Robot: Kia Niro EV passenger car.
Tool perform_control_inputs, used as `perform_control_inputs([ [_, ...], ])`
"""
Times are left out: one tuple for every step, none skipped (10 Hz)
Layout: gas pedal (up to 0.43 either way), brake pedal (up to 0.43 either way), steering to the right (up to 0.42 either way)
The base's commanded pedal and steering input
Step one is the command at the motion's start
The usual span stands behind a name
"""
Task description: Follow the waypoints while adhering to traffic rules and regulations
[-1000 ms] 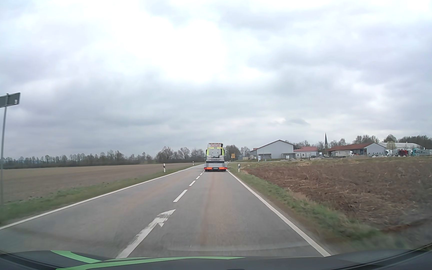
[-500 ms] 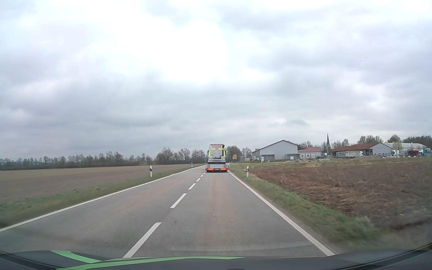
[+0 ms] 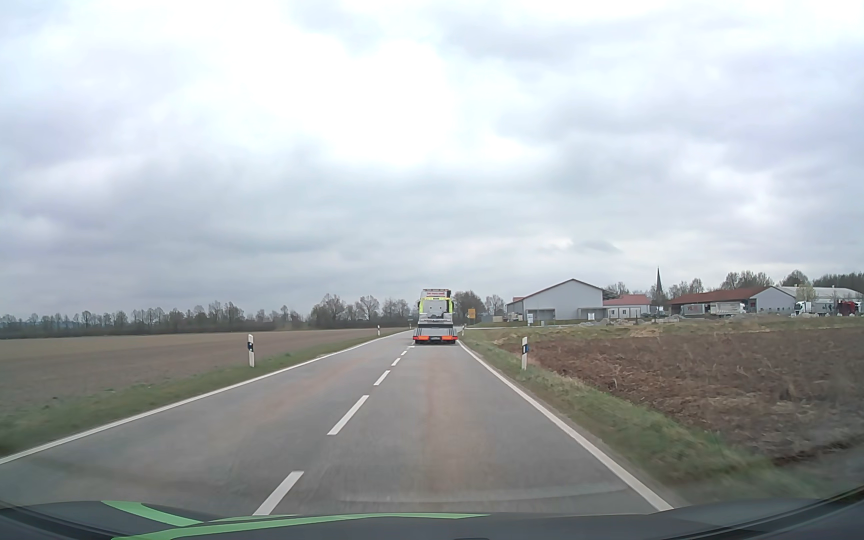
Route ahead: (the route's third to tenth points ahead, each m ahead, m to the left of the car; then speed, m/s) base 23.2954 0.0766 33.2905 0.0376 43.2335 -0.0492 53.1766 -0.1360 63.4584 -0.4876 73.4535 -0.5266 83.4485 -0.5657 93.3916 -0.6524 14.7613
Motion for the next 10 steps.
perform_control_inputs([
  [0.098, 0.000, 0.001],
  [0.098, 0.000, 0.001],
  [0.098, 0.000, 0.001],
  [0.098, 0.000, 0.001],
  [0.098, 0.000, 0.001],
  [0.098, 0.000, 0.001],
  [0.098, 0.000, 0.001],
  [0.098, 0.000, 0.001],
  [0.098, 0.000, 0.001],
  [0.098, 0.000, 0.001],
])
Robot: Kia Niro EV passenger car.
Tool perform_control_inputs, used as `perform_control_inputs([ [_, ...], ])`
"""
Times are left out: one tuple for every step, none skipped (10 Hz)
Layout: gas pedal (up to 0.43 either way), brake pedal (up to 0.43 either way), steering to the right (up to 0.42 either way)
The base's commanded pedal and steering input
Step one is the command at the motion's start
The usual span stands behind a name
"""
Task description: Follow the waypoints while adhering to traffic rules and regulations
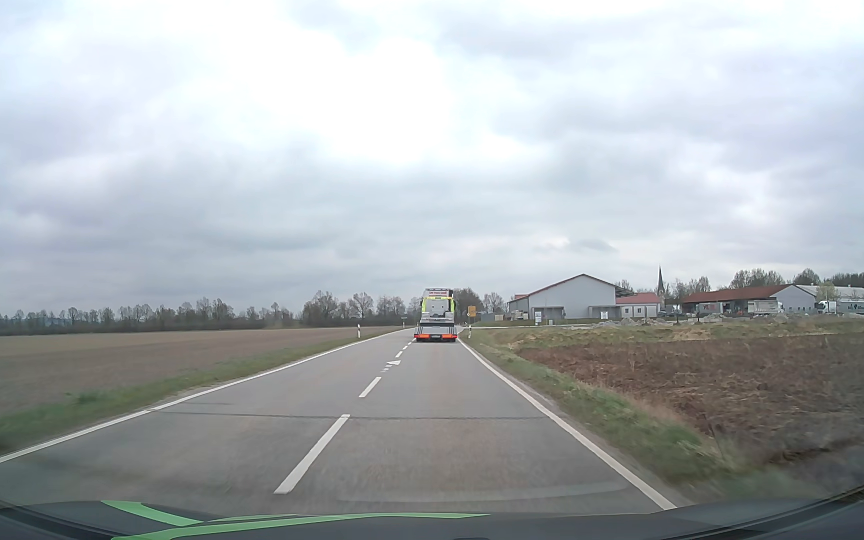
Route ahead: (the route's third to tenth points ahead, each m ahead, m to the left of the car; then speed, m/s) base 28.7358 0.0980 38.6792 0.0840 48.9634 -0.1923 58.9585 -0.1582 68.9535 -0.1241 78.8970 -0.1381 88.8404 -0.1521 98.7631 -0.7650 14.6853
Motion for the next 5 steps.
perform_control_inputs([
  [0.098, 0.000, 0.001],
  [0.098, 0.000, 0.001],
  [0.098, 0.000, 0.001],
  [0.098, 0.000, 0.001],
  [0.098, 0.000, 0.002],
])
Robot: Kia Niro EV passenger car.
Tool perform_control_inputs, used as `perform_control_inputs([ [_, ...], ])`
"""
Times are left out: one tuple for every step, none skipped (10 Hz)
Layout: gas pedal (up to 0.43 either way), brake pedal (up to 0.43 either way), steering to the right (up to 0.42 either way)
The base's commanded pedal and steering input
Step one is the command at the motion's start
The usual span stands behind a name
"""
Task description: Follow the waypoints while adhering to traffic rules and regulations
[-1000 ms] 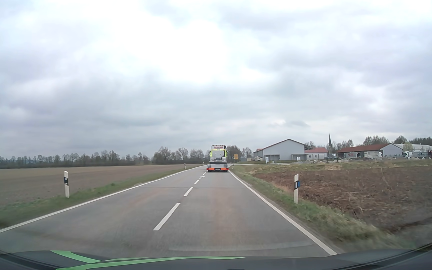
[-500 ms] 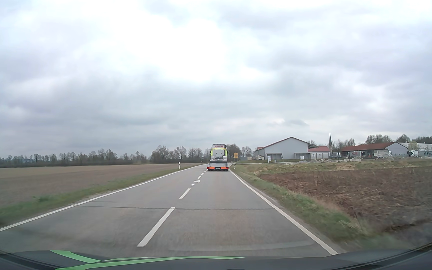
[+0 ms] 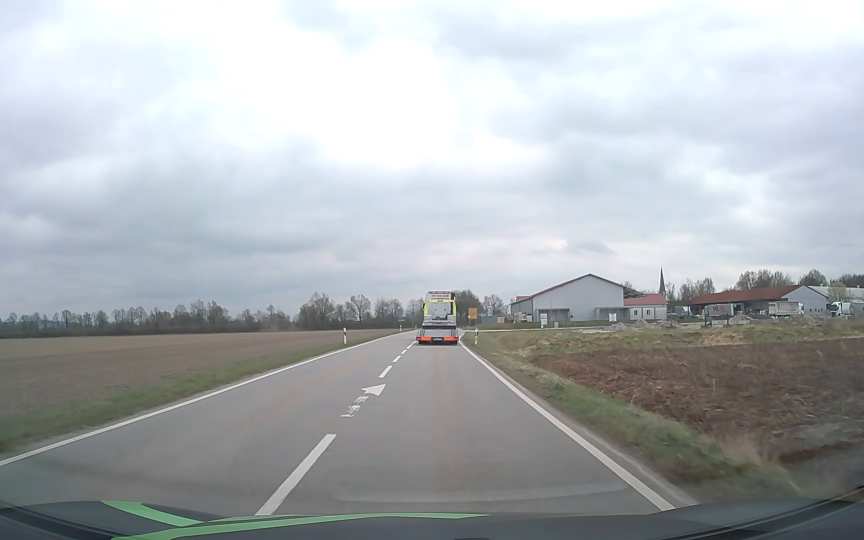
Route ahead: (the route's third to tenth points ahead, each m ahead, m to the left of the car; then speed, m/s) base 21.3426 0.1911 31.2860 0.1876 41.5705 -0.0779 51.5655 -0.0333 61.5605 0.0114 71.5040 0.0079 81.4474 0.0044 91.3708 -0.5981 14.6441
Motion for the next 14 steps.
perform_control_inputs([
  [0.098, 0.000, 0.002],
  [0.098, 0.000, 0.002],
  [0.098, 0.000, 0.003],
  [0.098, 0.000, 0.003],
  [0.098, 0.000, 0.003],
  [0.098, 0.000, 0.003],
  [0.098, 0.000, 0.003],
  [0.098, 0.000, 0.003],
  [0.098, 0.000, 0.003],
  [0.098, 0.000, 0.003],
  [0.098, 0.000, 0.004],
  [0.098, 0.000, 0.004],
  [0.098, 0.000, 0.005],
  [0.098, 0.000, 0.006],
])
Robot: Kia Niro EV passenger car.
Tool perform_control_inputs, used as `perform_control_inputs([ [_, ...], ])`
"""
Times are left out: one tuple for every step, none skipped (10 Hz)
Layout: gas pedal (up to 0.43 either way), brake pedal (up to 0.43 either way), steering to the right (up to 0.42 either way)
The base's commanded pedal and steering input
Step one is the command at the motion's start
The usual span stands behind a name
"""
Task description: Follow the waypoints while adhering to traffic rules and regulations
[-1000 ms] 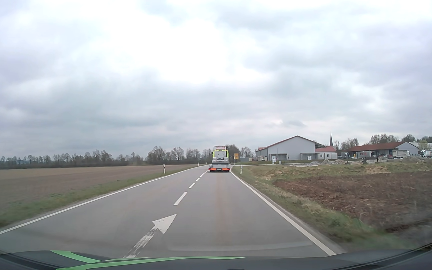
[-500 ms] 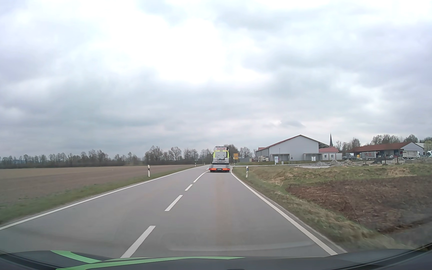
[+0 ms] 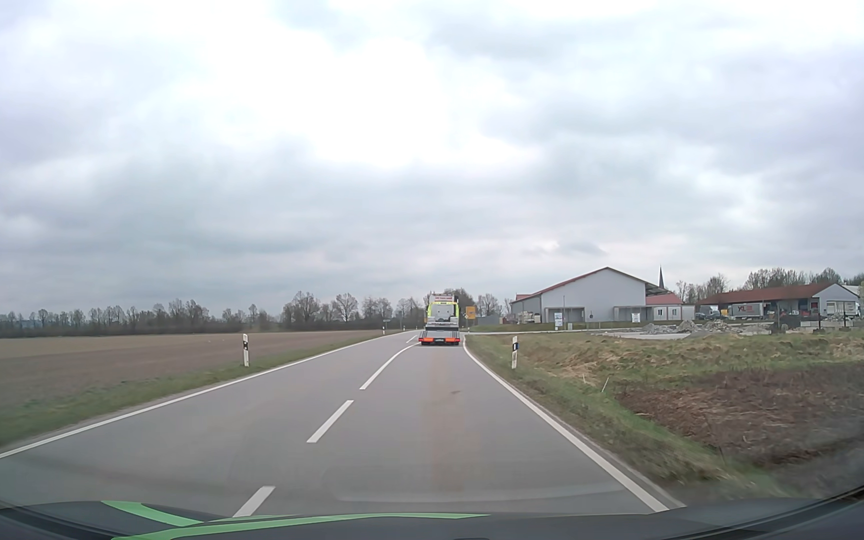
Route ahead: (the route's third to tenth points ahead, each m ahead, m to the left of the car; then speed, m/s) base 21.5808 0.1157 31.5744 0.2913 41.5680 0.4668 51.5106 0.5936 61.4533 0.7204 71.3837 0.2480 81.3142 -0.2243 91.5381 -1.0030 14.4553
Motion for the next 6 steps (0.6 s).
perform_control_inputs([
  [0.098, 0.000, 0.005],
  [0.098, 0.000, 0.005],
  [0.098, 0.000, 0.005],
  [0.098, 0.000, 0.005],
  [0.098, 0.000, 0.005],
  [0.098, 0.000, 0.005],
])
